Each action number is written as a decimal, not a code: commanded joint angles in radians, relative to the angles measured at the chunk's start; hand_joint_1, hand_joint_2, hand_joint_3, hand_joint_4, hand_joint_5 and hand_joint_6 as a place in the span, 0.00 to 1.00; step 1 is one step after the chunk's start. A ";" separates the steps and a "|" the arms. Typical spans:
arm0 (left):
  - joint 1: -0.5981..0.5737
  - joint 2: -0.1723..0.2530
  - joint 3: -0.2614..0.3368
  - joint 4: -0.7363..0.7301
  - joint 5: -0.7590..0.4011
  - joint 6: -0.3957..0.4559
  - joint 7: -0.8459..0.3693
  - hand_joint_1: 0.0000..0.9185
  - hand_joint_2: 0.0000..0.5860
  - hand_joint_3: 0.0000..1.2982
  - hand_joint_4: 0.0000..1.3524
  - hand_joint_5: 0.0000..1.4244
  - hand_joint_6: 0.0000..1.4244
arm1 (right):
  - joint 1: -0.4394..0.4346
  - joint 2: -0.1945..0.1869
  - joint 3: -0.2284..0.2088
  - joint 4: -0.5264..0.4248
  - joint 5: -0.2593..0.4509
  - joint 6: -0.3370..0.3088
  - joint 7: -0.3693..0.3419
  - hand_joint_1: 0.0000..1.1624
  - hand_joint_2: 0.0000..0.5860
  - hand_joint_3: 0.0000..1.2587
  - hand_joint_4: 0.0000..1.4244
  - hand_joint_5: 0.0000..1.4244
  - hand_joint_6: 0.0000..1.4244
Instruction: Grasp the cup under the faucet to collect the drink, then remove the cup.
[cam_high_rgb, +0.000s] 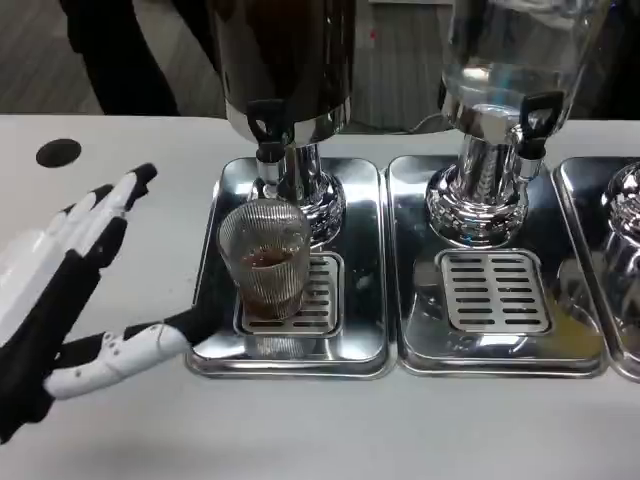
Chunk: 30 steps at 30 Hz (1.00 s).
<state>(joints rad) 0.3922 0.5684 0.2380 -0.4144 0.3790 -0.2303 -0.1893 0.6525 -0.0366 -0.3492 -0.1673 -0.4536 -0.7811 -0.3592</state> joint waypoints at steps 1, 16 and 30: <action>0.062 0.042 0.065 0.054 0.042 -0.095 0.017 0.00 0.01 0.00 0.00 0.00 0.00 | -0.029 0.001 0.022 -0.024 -0.035 0.033 0.003 0.54 1.00 0.27 0.18 0.14 0.05; 0.221 0.125 0.255 0.327 0.038 -0.355 0.051 0.00 0.00 0.00 0.00 0.00 0.00 | -0.194 -0.012 0.227 0.133 -0.100 0.100 -0.006 0.61 0.68 0.21 0.13 0.11 0.10; 0.281 0.127 0.345 0.354 -0.041 -0.390 0.030 0.00 0.00 0.00 0.00 0.00 0.00 | -0.374 -0.039 0.371 0.395 0.136 0.065 0.126 0.84 0.27 0.07 0.06 0.09 0.18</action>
<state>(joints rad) 0.6525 0.6887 0.5529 -0.0630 0.3564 -0.6071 -0.1475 0.3154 -0.0805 0.0005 0.1791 -0.3437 -0.6918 -0.2459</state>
